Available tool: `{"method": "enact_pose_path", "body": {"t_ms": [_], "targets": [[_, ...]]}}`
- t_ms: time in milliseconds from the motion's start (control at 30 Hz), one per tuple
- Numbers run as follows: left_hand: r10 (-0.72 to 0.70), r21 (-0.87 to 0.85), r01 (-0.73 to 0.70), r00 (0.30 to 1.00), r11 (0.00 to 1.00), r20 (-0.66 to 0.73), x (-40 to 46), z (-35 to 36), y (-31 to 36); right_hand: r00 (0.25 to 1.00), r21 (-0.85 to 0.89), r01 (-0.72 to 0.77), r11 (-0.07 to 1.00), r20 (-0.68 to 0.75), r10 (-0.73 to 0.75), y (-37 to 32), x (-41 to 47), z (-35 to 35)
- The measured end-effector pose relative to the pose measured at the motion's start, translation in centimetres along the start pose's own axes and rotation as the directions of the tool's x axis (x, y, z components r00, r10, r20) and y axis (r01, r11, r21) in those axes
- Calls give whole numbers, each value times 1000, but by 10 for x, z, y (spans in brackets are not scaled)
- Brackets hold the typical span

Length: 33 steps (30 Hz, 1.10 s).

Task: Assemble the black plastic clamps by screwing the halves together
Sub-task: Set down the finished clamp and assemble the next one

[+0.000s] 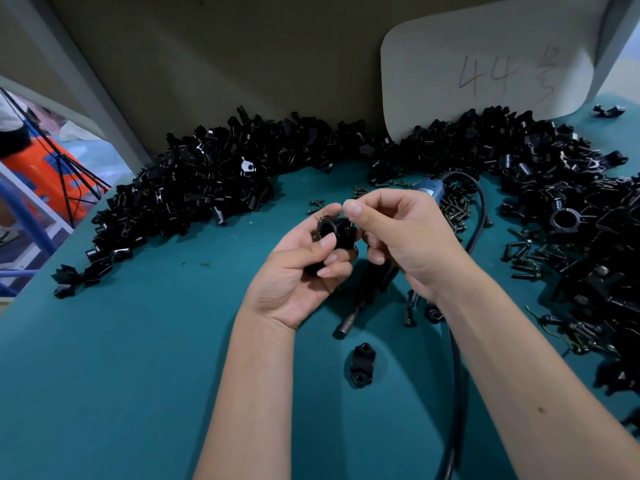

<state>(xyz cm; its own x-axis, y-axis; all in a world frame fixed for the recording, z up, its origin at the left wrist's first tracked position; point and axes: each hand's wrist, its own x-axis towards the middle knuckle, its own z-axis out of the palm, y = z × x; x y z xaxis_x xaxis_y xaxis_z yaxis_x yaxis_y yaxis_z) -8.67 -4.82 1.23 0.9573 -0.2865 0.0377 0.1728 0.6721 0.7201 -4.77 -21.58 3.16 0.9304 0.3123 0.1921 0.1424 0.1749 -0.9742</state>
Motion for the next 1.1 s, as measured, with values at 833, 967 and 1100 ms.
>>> {"method": "enact_pose_path", "body": {"t_ms": [833, 967, 1100], "targets": [[-110, -148, 94, 989, 984, -102, -3, 0, 5, 970, -140, 156, 978, 209, -125, -4, -1, -19], [-29, 15, 31, 989, 999, -142, 1, -6, 5, 997, -425, 78, 902, 16, -79, -1, 1, -12], [-34, 136, 43, 997, 990, -67, 2, -6, 4, 985, -642, 169, 748, 82, -153, -3, 2, -5]]}}
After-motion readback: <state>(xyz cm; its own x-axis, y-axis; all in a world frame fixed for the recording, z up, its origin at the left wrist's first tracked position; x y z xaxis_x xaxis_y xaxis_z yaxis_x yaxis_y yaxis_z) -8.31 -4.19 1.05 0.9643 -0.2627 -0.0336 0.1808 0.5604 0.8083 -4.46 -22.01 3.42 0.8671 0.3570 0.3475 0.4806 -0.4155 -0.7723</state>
